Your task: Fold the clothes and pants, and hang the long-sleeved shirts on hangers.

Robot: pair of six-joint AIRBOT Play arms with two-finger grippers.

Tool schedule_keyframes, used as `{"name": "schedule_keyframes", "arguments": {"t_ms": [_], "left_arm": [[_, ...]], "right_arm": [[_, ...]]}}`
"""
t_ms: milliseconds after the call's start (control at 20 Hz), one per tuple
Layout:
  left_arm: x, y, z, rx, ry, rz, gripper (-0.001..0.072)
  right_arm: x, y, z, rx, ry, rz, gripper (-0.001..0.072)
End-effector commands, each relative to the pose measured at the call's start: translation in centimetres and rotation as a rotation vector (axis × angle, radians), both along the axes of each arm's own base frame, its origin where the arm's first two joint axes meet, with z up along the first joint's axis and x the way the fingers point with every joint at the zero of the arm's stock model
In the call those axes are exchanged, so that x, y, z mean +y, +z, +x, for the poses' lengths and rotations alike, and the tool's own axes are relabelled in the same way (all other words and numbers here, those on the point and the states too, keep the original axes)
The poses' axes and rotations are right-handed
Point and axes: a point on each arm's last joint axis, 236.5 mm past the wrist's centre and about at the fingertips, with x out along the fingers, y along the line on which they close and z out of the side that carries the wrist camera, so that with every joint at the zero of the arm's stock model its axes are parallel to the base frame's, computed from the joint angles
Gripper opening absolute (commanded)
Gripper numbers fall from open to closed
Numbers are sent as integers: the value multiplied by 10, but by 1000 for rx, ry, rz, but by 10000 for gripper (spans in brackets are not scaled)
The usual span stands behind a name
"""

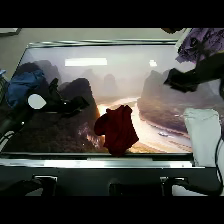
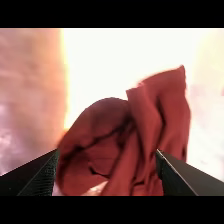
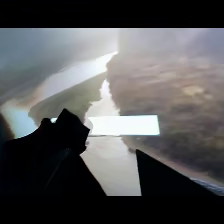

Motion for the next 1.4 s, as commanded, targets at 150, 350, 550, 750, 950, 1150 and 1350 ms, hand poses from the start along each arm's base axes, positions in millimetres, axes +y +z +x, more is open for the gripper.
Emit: {"name": "schedule_keyframes", "arguments": {"t_ms": [150, 350, 550, 750, 950, 1150, 1350], "left_arm": [[20, 1, 0, 11, 10, 20, 677], [20, 1, 0, 11, 10, 20, 677], [20, 1, 0, 11, 10, 20, 677], [20, 1, 0, 11, 10, 20, 677], [20, -1, 0, 14, 10, 21, 677], [21, -9, -4, 37, 13, 24, 678], [23, -43, -22, 117, 24, 29, 677]], "right_arm": [[99, -126, -4, 219, 183, 267, 492], [126, -156, 2, 220, 197, 246, 491], [137, -176, -2, 255, 204, 245, 491], [140, -188, -6, 297, 198, 265, 482], [147, -191, -9, 311, 200, 288, 471], [163, -193, -13, 301, 237, 267, 66], [150, -177, -8, 257, 240, 230, 27]]}}
